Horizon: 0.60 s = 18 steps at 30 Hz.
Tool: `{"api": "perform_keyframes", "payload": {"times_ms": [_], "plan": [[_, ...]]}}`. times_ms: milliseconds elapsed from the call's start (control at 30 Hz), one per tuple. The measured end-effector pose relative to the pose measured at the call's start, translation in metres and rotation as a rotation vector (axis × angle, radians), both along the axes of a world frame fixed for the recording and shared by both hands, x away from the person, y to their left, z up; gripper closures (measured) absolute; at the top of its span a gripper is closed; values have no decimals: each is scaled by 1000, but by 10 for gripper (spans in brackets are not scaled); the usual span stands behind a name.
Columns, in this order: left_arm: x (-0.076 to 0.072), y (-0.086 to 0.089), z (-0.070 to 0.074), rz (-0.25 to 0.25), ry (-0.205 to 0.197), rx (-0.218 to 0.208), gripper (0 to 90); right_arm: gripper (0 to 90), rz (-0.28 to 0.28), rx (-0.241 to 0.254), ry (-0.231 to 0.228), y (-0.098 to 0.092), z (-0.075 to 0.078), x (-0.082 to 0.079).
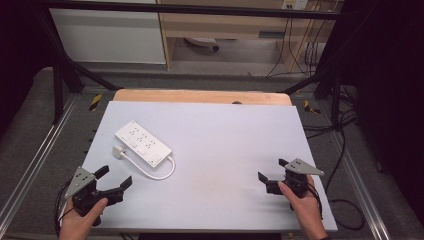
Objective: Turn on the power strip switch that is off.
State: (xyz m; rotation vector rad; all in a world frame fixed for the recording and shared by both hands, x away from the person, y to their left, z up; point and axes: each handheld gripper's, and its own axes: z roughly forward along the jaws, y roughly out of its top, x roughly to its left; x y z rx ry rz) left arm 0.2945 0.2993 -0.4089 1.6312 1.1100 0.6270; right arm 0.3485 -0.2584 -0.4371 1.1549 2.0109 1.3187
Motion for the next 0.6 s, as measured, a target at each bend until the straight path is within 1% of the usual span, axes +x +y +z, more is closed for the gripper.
{"api": "perform_keyframes", "payload": {"times_ms": [67,233,333,467,600], "plan": [[0,0,1,-3,0,6,74,49,0,-3,7,1,0,-1],[-2,0,4,-3,-14,-7,73,43,8,-10,3,4,0,-2],[-2,1,7,0,-13,-5,71,40,10,-11,3,5,1,-3],[-2,1,14,4,-32,-11,68,38,10,-6,4,6,1,-3],[0,0,23,1,-42,-10,67,38,12,-9,6,6,0,-3]]}}
